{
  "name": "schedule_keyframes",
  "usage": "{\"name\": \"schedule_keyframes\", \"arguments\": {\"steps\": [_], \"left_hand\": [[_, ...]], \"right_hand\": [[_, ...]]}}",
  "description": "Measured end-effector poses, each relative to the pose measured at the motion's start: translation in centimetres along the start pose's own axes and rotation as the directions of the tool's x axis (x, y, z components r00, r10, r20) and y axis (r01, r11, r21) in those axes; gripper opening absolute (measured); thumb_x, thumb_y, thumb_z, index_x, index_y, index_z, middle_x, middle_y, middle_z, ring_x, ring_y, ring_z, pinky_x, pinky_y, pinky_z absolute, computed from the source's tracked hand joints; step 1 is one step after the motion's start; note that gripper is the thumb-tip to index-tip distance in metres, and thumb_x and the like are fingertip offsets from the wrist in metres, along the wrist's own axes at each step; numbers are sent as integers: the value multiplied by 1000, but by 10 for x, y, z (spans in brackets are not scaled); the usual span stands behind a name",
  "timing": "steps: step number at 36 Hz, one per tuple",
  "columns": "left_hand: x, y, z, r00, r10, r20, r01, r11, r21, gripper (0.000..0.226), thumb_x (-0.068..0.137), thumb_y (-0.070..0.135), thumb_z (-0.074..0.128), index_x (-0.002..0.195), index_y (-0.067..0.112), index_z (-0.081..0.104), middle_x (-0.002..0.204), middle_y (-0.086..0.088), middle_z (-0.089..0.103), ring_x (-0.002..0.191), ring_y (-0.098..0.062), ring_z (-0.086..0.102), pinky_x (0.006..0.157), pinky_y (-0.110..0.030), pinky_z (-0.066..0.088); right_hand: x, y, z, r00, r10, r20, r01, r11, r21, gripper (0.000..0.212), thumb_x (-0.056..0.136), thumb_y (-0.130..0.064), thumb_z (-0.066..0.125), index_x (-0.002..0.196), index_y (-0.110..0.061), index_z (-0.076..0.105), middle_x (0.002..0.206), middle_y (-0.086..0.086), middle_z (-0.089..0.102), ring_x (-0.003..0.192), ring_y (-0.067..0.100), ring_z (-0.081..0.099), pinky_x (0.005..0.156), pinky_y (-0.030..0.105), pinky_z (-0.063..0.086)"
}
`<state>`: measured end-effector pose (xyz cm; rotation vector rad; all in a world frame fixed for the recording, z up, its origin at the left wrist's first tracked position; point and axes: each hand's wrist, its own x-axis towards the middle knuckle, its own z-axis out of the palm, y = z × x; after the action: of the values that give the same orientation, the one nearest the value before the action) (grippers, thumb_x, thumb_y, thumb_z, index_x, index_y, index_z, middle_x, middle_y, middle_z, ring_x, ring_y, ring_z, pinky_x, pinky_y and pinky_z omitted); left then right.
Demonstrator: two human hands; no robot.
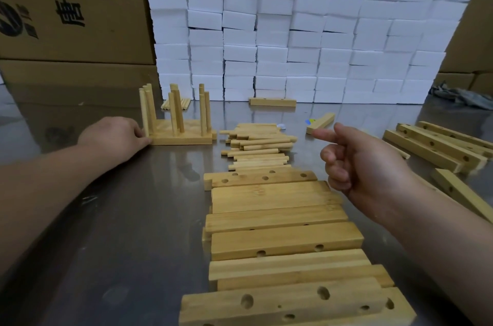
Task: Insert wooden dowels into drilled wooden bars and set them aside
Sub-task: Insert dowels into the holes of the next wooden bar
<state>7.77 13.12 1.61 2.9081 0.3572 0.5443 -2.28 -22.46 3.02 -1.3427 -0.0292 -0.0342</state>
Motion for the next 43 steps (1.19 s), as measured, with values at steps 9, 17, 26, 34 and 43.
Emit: {"name": "schedule_keyframes", "arguments": {"steps": [9,17,26,34,43], "left_hand": [[11,12,8,1000,-5,-4,5,1000,12,27,88,44,55,94,19,64,90,-3,58,83,-22,51,59,-29,37],[20,23,17,999,-32,-20,33,999,35,28,89,41,54,91,15,63,87,-6,58,81,-26,53,61,-30,40],[18,36,20,992,-96,-79,100,994,45,29,90,35,54,98,8,54,100,-15,56,94,-34,54,64,-34,39],[-16,77,12,997,16,-78,-42,936,-349,10,89,27,49,89,21,58,92,-1,59,81,-22,52,65,-29,37],[-58,127,15,917,352,186,-116,683,-721,33,95,29,47,127,26,54,132,4,50,101,-4,42,83,-20,32]], "right_hand": [[0,0,0,1000,-8,-20,8,1000,-21,27,97,-29,43,101,-11,62,49,-3,48,33,6,33,32,18,25],[0,1,0,1000,-11,-26,10,999,-43,26,97,-28,43,101,-12,62,49,-3,48,34,7,33,34,19,24],[0,2,1,999,-2,-39,0,998,-63,25,97,-28,43,99,-12,62,48,-3,48,33,8,32,33,19,24],[4,1,-3,993,-23,-113,7,990,-140,22,96,-29,45,97,-16,63,48,-5,49,36,8,34,38,21,27],[6,5,-8,974,-133,-184,52,920,-388,15,93,-27,49,92,-25,64,51,-7,53,43,8,39,48,25,31]]}}
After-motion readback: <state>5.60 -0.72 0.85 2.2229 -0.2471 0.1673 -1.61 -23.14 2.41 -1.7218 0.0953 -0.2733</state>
